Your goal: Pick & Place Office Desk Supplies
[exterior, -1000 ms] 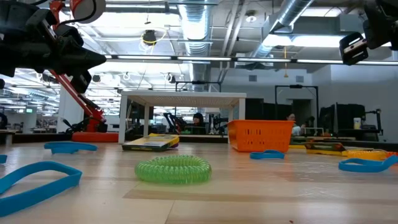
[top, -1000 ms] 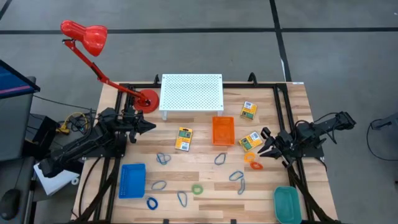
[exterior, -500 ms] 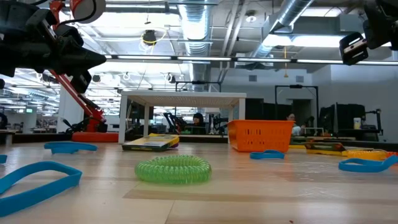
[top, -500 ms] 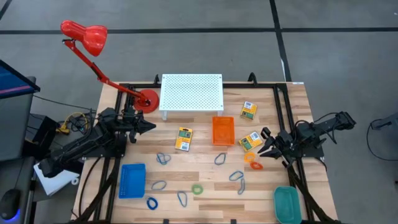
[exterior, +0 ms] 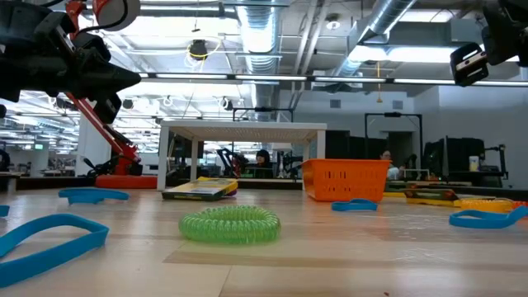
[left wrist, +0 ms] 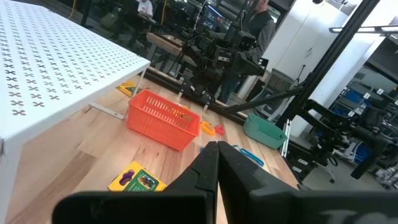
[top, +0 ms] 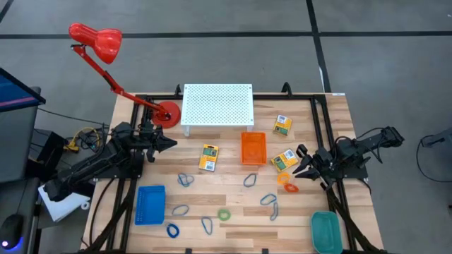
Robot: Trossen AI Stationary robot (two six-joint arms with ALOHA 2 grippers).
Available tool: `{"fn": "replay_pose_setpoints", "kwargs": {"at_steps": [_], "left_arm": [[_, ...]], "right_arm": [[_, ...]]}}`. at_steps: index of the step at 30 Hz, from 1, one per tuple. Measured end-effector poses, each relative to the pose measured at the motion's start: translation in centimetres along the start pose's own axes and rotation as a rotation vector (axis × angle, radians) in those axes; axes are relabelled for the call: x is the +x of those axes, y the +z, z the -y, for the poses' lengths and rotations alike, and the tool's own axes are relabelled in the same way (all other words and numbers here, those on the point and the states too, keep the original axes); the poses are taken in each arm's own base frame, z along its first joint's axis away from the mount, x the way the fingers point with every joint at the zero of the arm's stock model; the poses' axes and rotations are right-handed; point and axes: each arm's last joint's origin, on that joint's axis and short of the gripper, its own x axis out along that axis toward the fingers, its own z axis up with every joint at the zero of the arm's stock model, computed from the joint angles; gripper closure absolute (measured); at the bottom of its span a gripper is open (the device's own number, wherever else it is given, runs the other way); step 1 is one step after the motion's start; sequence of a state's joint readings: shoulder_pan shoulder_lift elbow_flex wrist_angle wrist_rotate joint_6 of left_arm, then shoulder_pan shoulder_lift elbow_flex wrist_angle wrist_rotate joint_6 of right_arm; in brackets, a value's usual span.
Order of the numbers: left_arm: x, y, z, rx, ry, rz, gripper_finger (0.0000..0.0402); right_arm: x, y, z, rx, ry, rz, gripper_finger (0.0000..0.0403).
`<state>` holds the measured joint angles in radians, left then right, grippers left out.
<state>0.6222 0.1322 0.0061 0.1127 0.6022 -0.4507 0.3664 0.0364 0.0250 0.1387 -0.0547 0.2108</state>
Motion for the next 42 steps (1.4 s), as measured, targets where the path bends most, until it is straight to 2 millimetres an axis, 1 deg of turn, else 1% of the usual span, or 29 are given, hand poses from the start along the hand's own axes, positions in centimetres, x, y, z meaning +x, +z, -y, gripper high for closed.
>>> {"fn": "replay_pose_setpoints", "kwargs": {"at_steps": [12, 15, 18, 24, 26, 28, 31, 33, 38, 40, 42], "left_arm": [[0.0, 0.0, 0.0, 0.000, 0.000, 0.000, 0.0402], [0.0, 0.0, 0.0, 0.000, -0.001, 0.000, 0.0402], [0.0, 0.0, 0.0, 0.000, 0.000, 0.000, 0.0402], [0.0, 0.0, 0.0, 0.001, 0.000, 0.000, 0.0402], [0.0, 0.0, 0.0, 0.054, 0.014, 0.008, 0.0402], [0.0, 0.1, -0.1, 0.116, 0.037, 0.022, 0.0402], [0.0, 0.1, -0.1, 0.133, 0.041, 0.024, 0.0402], [0.0, 0.1, -0.1, 0.133, 0.041, 0.025, 0.0402], [0.0, 0.2, -0.1, 0.134, 0.058, 0.032, 0.0402], [0.0, 0.2, -0.2, 0.132, 0.090, 0.047, 0.0402], [0.0, 0.4, -0.2, 0.094, 0.096, 0.074, 0.0402]], "right_arm": [[0.0, 0.0, 0.0, 0.000, -0.001, 0.000, 0.0342], [0.0, 0.1, 0.3, -0.014, -0.072, 0.017, 0.0342], [-0.1, 0.2, 0.6, -0.066, -0.156, 0.031, 0.0342], [-0.1, 0.6, 0.9, -0.084, -0.186, 0.073, 0.0342], [-0.1, 0.9, 0.8, -0.087, -0.186, 0.104, 0.0342], [-0.2, 1.4, 0.8, -0.091, -0.181, 0.161, 0.0342], [-0.2, 1.7, 0.5, -0.147, -0.127, 0.179, 0.0342], [-0.1, 1.6, 0.3, -0.172, -0.064, 0.166, 0.0342], [-0.1, 1.0, 0.2, -0.156, 0.007, 0.095, 0.0342], [0.0, 0.7, 0.2, -0.124, 0.022, 0.058, 0.0342], [0.0, 0.4, 0.2, -0.101, 0.033, 0.031, 0.0342]]}}
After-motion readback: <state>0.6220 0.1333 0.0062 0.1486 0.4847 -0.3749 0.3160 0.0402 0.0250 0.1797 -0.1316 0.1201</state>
